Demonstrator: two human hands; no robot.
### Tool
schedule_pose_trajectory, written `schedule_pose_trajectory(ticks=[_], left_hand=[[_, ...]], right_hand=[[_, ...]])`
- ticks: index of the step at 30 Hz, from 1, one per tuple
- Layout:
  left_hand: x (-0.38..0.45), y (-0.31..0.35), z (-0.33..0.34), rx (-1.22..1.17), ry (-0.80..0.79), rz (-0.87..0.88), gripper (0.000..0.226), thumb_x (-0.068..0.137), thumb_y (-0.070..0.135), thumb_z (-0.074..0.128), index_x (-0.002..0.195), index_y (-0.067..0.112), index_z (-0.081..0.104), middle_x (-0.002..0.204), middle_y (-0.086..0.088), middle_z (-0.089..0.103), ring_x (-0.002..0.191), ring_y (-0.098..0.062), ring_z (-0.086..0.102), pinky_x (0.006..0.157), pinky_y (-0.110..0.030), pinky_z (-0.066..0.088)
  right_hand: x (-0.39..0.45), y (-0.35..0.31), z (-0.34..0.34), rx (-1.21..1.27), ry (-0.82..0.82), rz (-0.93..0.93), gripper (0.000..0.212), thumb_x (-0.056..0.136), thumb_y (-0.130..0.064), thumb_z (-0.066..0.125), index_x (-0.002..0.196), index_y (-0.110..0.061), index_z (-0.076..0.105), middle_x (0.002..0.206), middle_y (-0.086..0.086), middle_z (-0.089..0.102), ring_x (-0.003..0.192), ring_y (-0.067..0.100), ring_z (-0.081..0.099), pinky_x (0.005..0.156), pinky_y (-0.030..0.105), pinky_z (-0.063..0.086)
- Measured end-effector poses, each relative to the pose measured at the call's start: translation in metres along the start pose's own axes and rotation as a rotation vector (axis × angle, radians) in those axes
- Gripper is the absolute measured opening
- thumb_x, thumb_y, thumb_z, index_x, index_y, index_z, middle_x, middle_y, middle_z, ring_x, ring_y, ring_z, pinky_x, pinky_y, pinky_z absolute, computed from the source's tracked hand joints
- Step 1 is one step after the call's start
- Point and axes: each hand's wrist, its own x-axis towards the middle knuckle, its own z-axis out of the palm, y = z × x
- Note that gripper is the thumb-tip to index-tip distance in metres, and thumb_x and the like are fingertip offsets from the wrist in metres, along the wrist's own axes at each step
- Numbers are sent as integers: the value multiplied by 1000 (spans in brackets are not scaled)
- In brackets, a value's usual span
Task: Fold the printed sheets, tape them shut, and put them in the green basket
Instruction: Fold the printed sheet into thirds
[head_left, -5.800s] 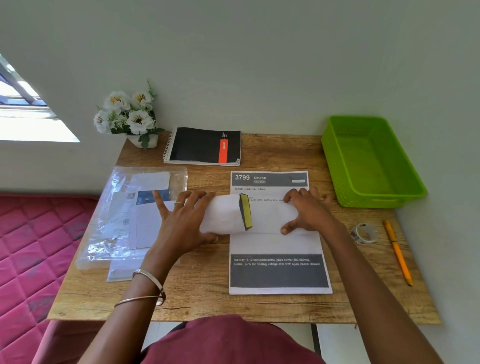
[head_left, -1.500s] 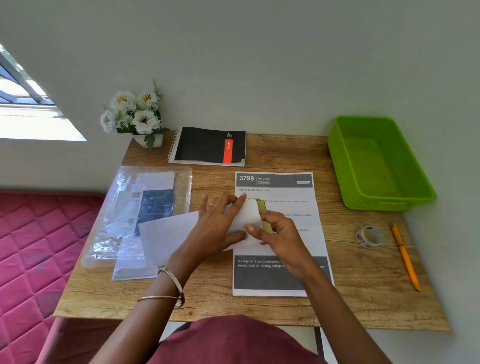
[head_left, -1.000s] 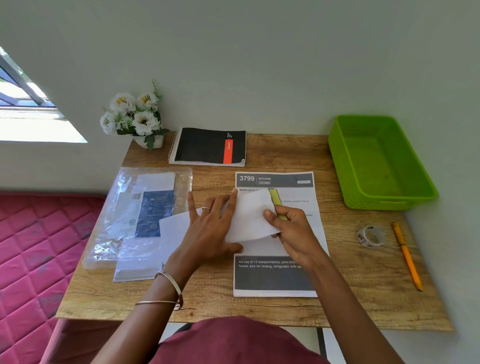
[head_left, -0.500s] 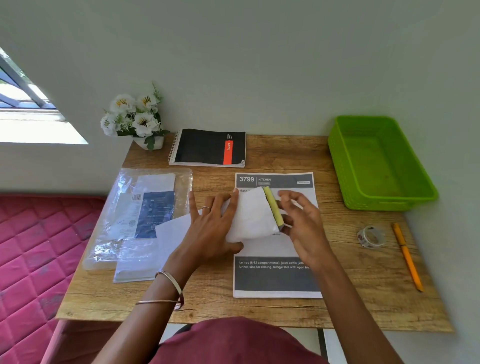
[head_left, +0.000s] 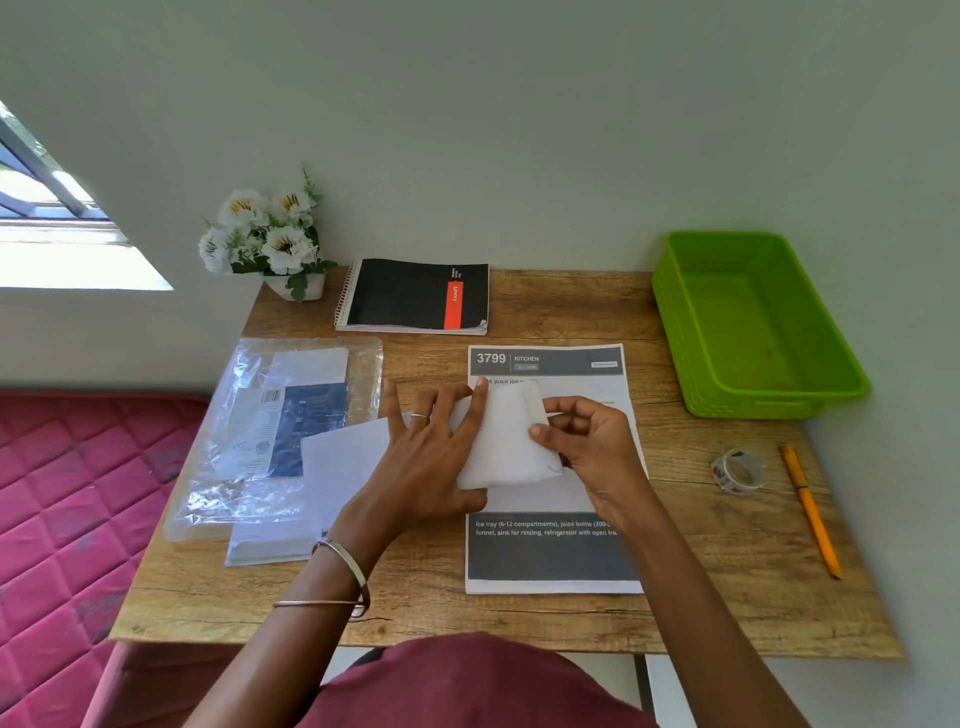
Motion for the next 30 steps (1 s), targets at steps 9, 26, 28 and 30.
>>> schedule_pose_trajectory(ticks=[9,26,28,30], left_hand=[[17,-2,-43,-553,246,-78,108,67,58,56,146,33,-14,143,-4,24,128,-16,25,112,-50,10],[-4,16,-38,-2062,384,-495,31,86,20,61,116,16,53,108,-8,67,108,-29,62,85,-51,52],[-9,11,-29,-2117,354,-814,26,87,19,60,113,13,56,107,-10,69,105,-28,64,79,-47,55],[-11,6,-21,-2066,313,-1042,25,89,14,60,112,8,55,104,-13,69,100,-28,67,72,-43,56]], right_hand=[[-6,-10,-11,241,-41,36,41,84,-40,56,106,-7,65,93,17,71,73,23,66,67,31,55],[-4,-21,-49,385,221,143,33,82,7,62,106,-16,58,101,9,69,92,23,66,63,38,60],[-7,-18,-61,353,266,122,33,84,7,61,105,-18,59,102,9,69,88,19,68,61,34,60],[-10,-15,-69,301,314,108,35,84,7,61,108,-19,59,100,9,69,82,15,69,58,28,58]])
